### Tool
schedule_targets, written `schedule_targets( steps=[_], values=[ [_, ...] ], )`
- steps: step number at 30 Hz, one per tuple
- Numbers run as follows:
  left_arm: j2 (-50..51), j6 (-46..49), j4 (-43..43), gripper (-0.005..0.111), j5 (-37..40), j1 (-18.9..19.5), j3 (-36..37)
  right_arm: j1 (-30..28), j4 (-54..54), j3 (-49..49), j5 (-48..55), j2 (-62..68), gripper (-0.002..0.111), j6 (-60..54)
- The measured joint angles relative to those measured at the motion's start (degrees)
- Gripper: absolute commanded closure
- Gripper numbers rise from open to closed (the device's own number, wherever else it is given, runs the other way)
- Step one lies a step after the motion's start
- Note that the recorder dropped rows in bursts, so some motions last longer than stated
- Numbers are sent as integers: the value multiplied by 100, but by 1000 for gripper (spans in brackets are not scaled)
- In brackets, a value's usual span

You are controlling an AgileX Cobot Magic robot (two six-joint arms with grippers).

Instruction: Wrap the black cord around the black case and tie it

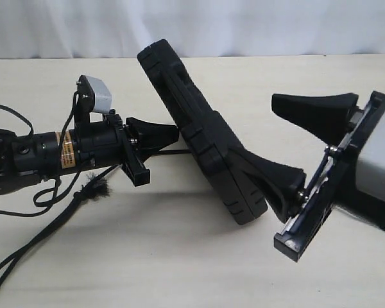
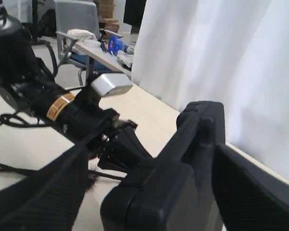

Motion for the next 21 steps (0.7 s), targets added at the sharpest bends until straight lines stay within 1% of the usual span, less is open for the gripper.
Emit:
schedule_targets(
  steps=[5, 9, 13, 16, 19, 20, 21],
  values=[
    [0, 0, 0, 107, 0, 0, 0, 0, 129, 0, 481, 268, 40, -374],
    [0, 0, 0, 107, 0, 0, 0, 0, 155, 0, 605, 542, 41, -452],
    [0, 0, 0, 107, 0, 0, 0, 0, -61, 0, 1194, 722, 48, -740],
    [0, 0, 42, 107, 12, 0, 0, 0, -98, 0, 1464, 842, 50, -778],
    [0, 0, 189, 107, 49, 0, 0, 23, -103, 117, 1428, 1120, 51, -814],
    [0, 0, 204, 107, 49, 0, 0, 95, -112, 143, 1430, 1215, 54, -874],
    [0, 0, 215, 107, 52, 0, 0, 317, -138, 183, 1440, 1365, 57, -982]
  ],
)
